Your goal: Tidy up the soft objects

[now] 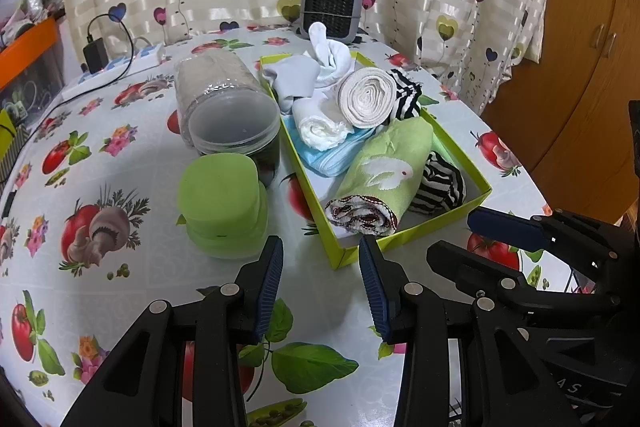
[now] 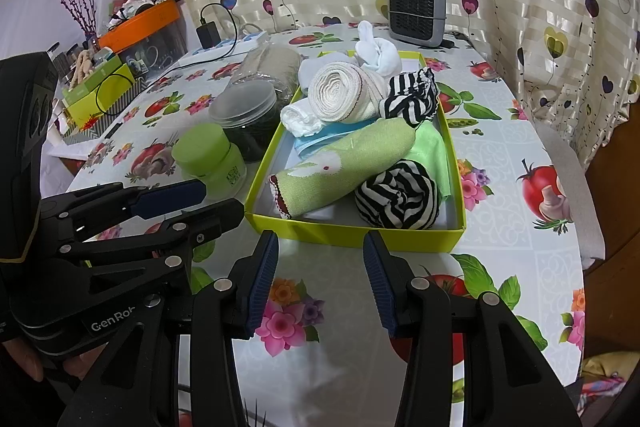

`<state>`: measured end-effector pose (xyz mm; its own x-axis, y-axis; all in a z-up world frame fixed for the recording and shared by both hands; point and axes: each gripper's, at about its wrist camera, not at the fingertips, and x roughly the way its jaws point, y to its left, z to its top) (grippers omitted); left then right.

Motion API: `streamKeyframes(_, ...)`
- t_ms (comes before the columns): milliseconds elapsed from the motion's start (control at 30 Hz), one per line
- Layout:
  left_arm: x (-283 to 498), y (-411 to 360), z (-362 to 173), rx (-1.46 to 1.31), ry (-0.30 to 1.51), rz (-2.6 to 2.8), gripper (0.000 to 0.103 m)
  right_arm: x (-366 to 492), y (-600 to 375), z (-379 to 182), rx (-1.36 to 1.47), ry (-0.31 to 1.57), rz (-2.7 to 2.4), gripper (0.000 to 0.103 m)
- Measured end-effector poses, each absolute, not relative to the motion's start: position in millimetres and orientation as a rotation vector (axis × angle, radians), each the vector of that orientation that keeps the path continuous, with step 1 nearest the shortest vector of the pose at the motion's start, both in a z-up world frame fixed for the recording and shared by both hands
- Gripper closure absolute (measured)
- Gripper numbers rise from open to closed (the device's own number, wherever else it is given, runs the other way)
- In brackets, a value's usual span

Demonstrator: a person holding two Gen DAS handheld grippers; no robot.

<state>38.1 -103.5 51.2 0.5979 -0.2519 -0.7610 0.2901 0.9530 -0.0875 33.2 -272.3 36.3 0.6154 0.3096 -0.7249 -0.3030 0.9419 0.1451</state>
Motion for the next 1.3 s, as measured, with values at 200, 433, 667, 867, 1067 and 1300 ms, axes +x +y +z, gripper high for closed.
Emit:
streamKeyframes(200, 38.9, -104.3, 51.1, 0.048, 0.874, -0.314, 0.065, 33.3, -272.1, 36.4, 0.009, 0.837, 0.353, 0.058)
streamKeyframes(433, 39.2, -104.4, 51.1, 0.048, 0.876, -0.316, 0.065, 33.9, -273.0, 36.8, 0.009, 0.837, 0.353, 0.058)
streamKeyframes(667, 39.3, -104.3, 50.7, 0.048, 0.877, -0.316, 0.065, 33.7, -272.1, 36.1, 0.009, 0.837, 0.353, 0.058)
streamKeyframes(867, 39.6, -104.8, 50.9, 0.048, 0.877, -0.316, 0.065, 34.2, -272.6, 36.2, 0.008, 0.838, 0.353, 0.058)
streamKeyframes(1067, 39.5, -105.6, 51.5, 0.050, 0.876, -0.315, 0.065, 34.5, -272.8, 36.6, 0.008, 0.838, 0.353, 0.058)
streamKeyframes(1300, 39.6, -103.6, 50.6, 0.051, 0.874, -0.316, 0.065, 33.5, -272.1, 34.8, 0.008, 0.837, 0.354, 0.058)
